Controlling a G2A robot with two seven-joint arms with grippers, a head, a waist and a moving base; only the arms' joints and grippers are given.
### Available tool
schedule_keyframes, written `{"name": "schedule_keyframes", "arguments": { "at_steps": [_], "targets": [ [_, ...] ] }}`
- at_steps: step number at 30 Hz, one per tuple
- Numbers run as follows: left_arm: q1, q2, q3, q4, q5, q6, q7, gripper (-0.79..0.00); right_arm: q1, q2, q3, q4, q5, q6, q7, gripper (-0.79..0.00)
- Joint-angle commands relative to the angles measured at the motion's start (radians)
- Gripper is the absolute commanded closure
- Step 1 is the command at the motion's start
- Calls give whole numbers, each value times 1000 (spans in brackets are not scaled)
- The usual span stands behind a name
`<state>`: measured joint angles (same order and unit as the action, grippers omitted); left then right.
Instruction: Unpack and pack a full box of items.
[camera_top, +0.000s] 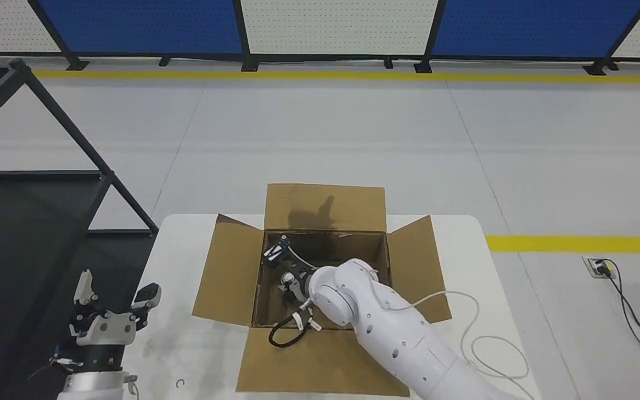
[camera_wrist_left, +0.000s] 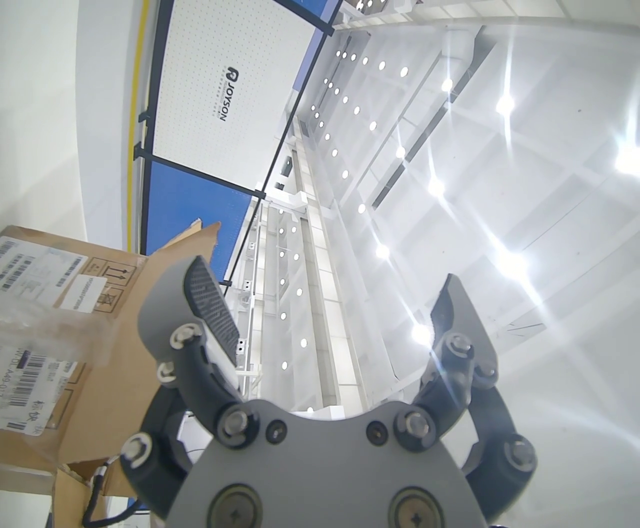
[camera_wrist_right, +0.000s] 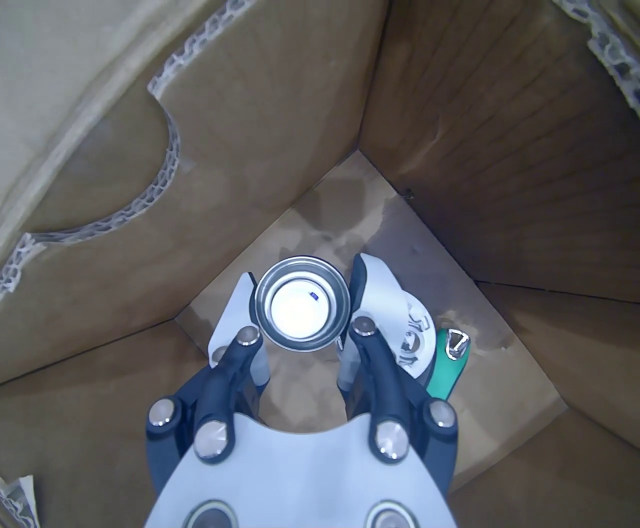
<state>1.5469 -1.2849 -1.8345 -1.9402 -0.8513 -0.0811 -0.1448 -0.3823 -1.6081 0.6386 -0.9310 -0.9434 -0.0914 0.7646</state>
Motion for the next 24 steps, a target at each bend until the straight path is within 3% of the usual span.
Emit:
{"name": "schedule_keyframes", "arguments": {
  "at_steps": [1, 7, 20, 24],
  "targets": [
    [-1, 0, 1, 0, 0, 2, 0, -785, -10, 6, 12, -23, -15, 7, -2, 0],
    [-7, -1, 9, -2, 9, 11, -9, -785, -85, 38, 64, -174, -96, 51, 25, 0],
    [-33, -2, 34, 2, 41, 33, -5, -785, -348, 121, 248, -646, -313, 140, 117, 0],
    [-34, -2, 34, 1, 44, 33, -3, -785, -355, 123, 252, -658, -318, 141, 121, 0]
  ]
}}
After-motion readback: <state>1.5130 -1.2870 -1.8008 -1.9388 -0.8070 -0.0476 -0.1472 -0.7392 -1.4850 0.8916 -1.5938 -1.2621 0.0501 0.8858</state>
